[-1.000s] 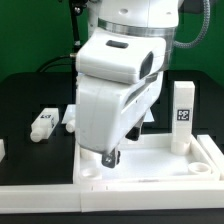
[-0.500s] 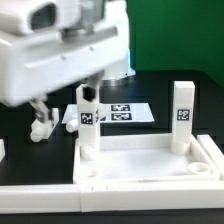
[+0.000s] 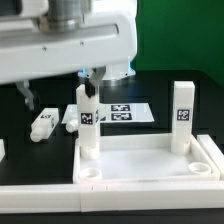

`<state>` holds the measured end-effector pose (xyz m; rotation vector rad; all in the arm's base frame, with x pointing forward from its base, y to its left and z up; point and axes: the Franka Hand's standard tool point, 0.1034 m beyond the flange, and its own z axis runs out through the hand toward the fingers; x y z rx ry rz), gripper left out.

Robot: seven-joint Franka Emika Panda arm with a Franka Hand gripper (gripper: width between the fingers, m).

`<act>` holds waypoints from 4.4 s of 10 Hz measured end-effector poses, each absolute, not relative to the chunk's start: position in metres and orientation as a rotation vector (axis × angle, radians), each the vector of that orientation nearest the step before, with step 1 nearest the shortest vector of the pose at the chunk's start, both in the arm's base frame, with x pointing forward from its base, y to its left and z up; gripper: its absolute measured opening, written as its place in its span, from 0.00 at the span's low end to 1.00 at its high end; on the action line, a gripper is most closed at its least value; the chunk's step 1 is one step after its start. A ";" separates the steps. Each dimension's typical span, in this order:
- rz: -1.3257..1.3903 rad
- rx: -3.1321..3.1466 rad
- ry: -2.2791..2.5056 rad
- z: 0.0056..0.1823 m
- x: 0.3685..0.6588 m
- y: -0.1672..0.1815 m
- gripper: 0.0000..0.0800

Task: Assemble desk

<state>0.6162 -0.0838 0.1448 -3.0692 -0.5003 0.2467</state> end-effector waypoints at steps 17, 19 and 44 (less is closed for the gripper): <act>0.222 -3.079 0.242 0.125 0.457 -0.061 0.81; 0.157 -3.075 0.331 0.085 0.424 -0.061 0.81; 0.172 -2.836 -1.145 0.039 0.409 -0.025 0.36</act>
Offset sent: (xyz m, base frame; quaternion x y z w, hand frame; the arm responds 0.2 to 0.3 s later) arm -0.0455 0.0130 0.0004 -0.0049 -0.0425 0.2725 0.9612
